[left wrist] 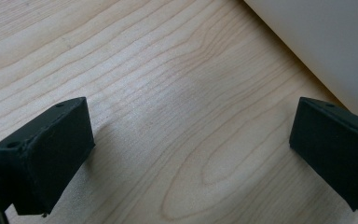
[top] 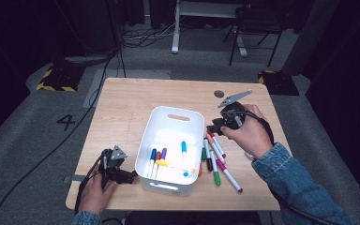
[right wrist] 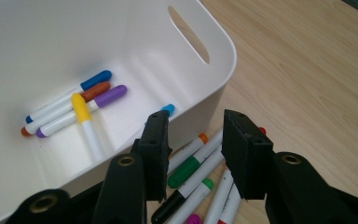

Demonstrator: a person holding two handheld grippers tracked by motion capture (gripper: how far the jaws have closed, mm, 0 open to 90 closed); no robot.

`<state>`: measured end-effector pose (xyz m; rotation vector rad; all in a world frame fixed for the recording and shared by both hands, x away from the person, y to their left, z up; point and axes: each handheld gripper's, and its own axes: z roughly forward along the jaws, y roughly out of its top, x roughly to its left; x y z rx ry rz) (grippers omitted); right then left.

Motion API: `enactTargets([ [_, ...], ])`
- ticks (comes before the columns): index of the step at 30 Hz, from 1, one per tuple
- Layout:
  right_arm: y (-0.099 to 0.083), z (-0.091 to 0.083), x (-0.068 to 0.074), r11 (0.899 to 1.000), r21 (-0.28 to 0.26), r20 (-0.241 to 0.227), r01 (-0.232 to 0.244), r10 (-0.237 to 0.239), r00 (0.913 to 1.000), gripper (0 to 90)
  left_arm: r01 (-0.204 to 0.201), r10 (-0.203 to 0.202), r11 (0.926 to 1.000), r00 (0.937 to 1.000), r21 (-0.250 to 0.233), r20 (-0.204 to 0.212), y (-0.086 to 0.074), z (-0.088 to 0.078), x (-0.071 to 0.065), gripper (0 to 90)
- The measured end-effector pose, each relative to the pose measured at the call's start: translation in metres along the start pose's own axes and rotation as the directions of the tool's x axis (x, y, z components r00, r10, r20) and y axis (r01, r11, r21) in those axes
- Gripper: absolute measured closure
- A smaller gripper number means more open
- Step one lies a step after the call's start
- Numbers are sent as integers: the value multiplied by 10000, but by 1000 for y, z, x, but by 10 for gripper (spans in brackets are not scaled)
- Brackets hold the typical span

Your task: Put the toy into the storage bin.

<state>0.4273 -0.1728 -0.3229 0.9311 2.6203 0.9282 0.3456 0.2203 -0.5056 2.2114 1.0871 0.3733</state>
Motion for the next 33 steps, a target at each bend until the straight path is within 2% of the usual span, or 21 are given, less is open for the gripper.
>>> enactTargets([
  [2, -5, 7, -8, 9996, 127, 60, -270, 269, 9996, 620, -15, 15, 10000, 9999, -5, -110, 0, -1, 0, 0],
  [8, -12, 18, -26, 9986, 215, 201, -486, 482, 9986, 632, -7, 6, 10000, 9999, -16, -117, 0, -1, 0, 0],
  [12, -17, 27, -32, 9968, 309, 348, -741, 730, 9967, 638, -3, 3, 10000, 9999, -14, -120, 0, -1, 0, 0],
  [14, -19, 30, -36, 9976, 342, 424, -609, 594, 9973, 640, -4, 4, 10000, 9999, -13, -119, 0, -1, 0, 0],
  [15, -23, 37, -39, 9962, 454, 451, -750, 729, 9963, 639, -5, 5, 10000, 9999, -14, -120, 0, -1, 0, 0],
  [19, -28, 45, -45, 9955, 478, 449, -820, 798, 9958, 635, -5, 4, 10000, 9999, -13, -118, 0, -1, 0, 0],
  [27, -47, 71, -61, 9886, 994, 645, -1132, 1071, 9922, 631, -7, 7, 10000, 9999, -13, -121, 0, -1, 0, 0],
  [33, -54, 83, -65, 9872, 1054, 472, -1200, 1155, 9922, 625, -4, 4, 10000, 9999, -12, -119, 0, -1, 0, 0],
])
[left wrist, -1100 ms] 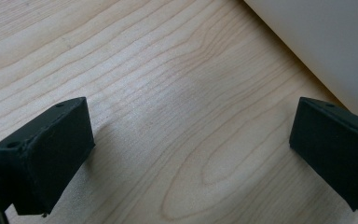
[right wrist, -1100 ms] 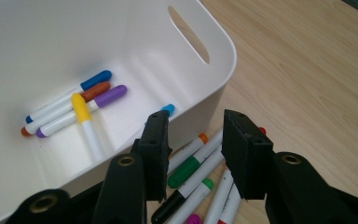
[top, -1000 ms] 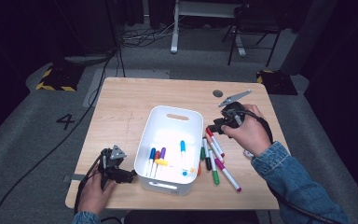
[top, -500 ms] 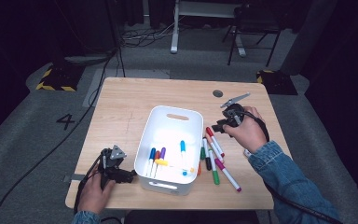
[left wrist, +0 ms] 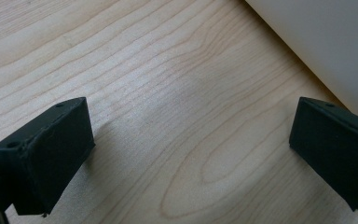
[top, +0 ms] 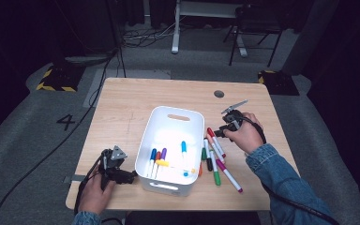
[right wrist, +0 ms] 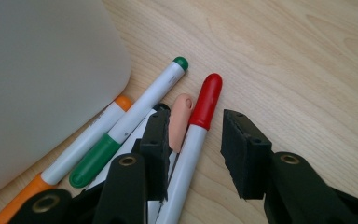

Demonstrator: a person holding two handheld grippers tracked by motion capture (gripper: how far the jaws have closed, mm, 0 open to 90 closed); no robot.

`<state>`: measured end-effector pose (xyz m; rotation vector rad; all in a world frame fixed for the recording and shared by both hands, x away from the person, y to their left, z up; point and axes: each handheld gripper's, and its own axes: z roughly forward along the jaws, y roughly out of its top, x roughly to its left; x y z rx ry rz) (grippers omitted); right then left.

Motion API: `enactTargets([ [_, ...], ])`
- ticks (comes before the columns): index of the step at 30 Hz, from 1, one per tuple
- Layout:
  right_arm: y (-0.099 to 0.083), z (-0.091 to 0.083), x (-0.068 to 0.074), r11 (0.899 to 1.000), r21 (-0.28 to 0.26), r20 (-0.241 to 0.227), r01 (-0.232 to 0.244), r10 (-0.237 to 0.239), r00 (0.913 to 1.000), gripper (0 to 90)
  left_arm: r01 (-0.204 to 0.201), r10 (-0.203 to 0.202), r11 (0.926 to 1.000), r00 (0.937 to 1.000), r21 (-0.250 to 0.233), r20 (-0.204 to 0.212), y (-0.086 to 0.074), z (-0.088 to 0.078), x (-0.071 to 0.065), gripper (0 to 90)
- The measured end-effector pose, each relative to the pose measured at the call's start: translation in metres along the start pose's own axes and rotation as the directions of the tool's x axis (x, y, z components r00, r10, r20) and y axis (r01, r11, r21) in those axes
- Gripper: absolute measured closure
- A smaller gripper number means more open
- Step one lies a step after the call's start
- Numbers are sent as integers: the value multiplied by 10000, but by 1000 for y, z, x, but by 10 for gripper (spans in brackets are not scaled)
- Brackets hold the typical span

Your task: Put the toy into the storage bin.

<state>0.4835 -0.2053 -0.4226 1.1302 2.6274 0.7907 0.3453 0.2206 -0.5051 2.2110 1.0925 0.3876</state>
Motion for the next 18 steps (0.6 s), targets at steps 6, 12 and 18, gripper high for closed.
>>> enactTargets([
  [6, -6, 15, -1, 9993, 385, 12, -24, 23, 10000, 629, 0, 0, 10000, 10000, -1, 0, 0, 0, 0, 0],
  [12, -13, 27, -5, 9974, 690, 96, -208, 202, 9998, 633, -2, 2, 10000, 10000, -2, -2, 0, 0, 0, 0],
  [18, -16, 34, -6, 9956, 908, 74, -230, 224, 9997, 642, -4, 4, 10000, 10000, 1, -3, 0, 0, 0, 0],
])
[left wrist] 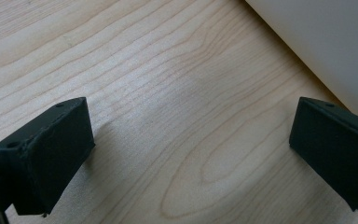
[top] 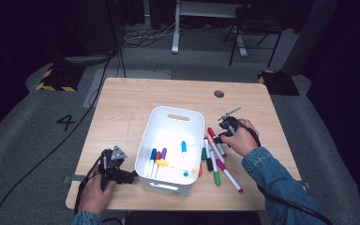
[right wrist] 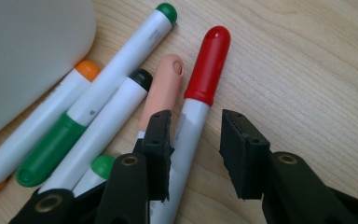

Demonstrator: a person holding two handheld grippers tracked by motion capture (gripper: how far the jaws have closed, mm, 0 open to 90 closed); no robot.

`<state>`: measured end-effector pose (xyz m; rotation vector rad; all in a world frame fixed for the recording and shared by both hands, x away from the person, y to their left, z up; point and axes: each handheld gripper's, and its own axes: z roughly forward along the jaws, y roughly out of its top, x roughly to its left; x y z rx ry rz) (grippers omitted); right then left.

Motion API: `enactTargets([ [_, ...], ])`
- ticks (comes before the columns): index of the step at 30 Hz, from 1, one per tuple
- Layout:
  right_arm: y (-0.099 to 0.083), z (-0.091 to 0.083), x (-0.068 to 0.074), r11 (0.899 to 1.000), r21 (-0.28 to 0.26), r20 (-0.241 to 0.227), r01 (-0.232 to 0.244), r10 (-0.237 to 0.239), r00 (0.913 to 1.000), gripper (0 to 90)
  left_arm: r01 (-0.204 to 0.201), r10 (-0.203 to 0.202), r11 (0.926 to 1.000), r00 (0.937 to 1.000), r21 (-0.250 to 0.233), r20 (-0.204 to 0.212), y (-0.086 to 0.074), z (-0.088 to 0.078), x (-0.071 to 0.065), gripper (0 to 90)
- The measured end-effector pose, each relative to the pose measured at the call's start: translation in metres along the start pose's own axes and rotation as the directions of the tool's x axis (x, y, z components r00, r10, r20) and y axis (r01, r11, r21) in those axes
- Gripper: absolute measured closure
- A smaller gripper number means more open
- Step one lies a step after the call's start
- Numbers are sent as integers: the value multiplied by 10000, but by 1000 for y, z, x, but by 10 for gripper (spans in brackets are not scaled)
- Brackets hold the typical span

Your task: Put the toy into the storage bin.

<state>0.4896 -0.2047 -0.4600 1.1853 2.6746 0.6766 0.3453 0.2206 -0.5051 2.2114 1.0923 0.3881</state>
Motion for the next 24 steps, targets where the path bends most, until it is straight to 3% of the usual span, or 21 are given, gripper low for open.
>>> enactTargets([
  [12, -5, 4, -7, 9977, 616, 610, -293, 256, 9978, 738, 9, -9, 10000, 10000, -4, 2, 0, 0, 0, 0],
  [19, 0, 6, 1, 9947, 998, 1133, -250, 136, 9935, 770, 3, -3, 10000, 10000, -2, 3, 0, 0, 0, 0],
  [24, -3, 5, 0, 9958, 813, 900, -419, 345, 9953, 771, -2, 2, 10000, 10000, 2, 5, 0, 0, 0, 0],
])
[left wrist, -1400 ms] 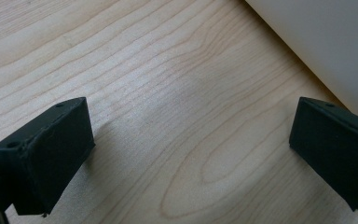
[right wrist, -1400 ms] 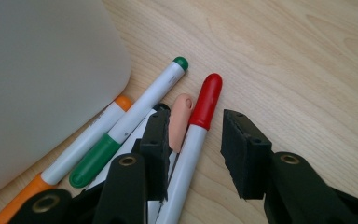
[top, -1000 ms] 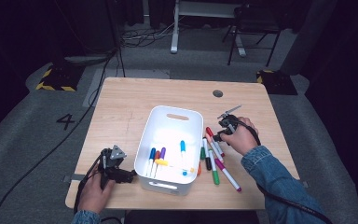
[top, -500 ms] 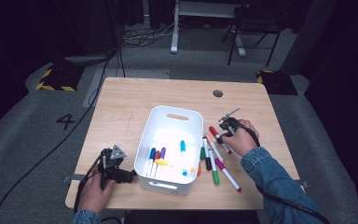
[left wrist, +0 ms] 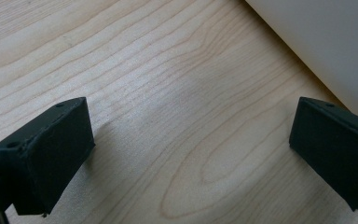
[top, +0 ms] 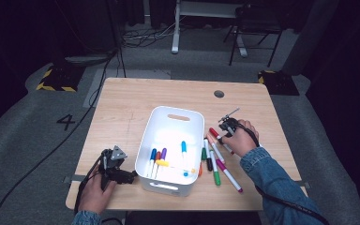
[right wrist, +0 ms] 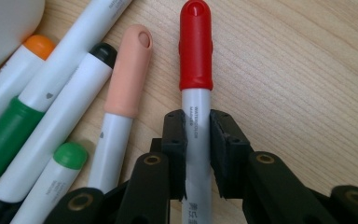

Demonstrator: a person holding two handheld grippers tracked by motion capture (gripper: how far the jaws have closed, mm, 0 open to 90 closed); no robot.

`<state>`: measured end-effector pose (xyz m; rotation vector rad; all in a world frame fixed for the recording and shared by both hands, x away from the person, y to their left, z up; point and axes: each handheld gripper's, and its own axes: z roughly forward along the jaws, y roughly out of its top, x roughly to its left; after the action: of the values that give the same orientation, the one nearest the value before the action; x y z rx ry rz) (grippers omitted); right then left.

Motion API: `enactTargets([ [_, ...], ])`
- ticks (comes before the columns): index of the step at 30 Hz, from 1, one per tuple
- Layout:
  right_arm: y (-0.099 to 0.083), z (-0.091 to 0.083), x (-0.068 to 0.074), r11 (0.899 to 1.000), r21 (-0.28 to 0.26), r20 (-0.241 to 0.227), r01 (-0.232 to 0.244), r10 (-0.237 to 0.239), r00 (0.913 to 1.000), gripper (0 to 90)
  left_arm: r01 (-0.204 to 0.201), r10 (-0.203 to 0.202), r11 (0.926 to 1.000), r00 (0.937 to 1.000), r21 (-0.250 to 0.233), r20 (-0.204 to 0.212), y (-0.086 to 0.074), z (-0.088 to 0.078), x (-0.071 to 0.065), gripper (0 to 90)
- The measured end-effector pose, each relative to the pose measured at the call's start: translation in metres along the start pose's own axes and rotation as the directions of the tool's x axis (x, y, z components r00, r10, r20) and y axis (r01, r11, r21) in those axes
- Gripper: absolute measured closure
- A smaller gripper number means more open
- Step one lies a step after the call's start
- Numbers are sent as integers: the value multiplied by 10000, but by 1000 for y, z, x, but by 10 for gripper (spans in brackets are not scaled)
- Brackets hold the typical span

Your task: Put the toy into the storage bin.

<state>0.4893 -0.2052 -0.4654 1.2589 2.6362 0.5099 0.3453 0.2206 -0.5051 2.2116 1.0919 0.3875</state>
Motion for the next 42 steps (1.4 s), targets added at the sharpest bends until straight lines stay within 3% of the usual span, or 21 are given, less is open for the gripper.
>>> enactTargets([
  [6, -2, -14, 3, 9988, -490, -383, 46, -65, 9992, 771, 5, -5, 10000, 10000, -4, 0, 0, 0, 0, 0],
  [16, 1, -42, 7, 9923, -1234, -603, 142, -218, 9979, 771, 7, -7, 10000, 10000, -5, 2, 0, 0, 0, 0],
  [24, 7, -73, 11, 9796, -2003, -756, 184, -341, 9966, 771, 62, -62, 10000, 10000, -17, 35, 0, 1, -1, 0],
  [30, 9, -91, 17, 9698, -2392, -786, 480, -686, 9945, 771, 127, -127, 9999, 9999, 2, 31, 0, 1, -1, 0],
  [42, 14, -122, 38, 9476, -3085, -1095, 834, -1224, 9864, 771, 122, -122, 9999, 9999, -2, -6, 0, 0, -2, 0],
])
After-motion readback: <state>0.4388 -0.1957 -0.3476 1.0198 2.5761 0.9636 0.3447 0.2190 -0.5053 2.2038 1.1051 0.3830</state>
